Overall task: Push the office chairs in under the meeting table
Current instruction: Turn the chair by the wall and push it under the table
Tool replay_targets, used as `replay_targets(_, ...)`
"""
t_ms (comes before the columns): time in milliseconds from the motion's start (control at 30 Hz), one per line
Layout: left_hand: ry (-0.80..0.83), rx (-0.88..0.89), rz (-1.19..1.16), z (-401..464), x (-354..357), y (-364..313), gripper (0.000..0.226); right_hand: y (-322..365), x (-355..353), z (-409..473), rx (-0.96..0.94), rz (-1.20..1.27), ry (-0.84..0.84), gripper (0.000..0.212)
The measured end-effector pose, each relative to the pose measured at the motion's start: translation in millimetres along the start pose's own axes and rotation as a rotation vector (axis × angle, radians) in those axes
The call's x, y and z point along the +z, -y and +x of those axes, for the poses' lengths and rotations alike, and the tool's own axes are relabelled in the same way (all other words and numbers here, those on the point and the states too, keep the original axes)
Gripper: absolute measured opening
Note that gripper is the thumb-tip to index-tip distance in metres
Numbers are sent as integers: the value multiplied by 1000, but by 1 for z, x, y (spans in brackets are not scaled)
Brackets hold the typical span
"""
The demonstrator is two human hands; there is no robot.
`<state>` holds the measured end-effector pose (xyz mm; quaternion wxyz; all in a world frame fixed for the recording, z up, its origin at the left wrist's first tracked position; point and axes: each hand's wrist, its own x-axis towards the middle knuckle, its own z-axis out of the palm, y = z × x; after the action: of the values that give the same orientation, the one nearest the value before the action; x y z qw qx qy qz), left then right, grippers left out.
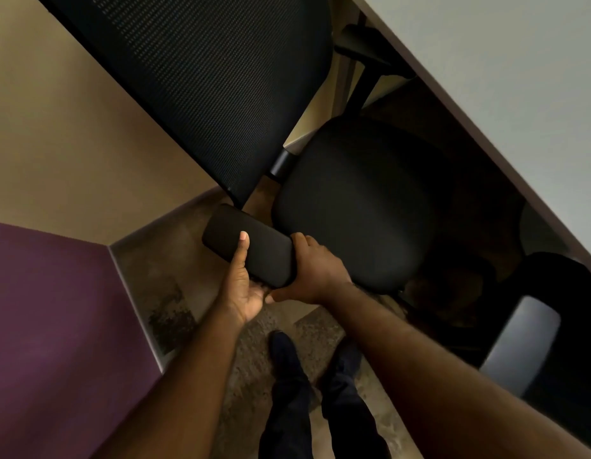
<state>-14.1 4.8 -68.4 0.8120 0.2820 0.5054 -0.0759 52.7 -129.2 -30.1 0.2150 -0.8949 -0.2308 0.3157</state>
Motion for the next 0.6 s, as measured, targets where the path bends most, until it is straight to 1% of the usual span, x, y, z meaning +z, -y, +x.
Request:
replay_targets(133,70,-23,3,-5,2,-4,67,1,-3,4,7,-4,15,99)
replay_targets(267,74,10,-13,-8,7,-2,75,2,1,3,10,8,-26,92)
replay_targets(433,126,-31,57,-7,3,-5,77,4,7,3,5,-36,-73,96)
replay_targets(600,143,-25,87,-2,-1,-2,72,2,13,4,-10,-65,-127,98)
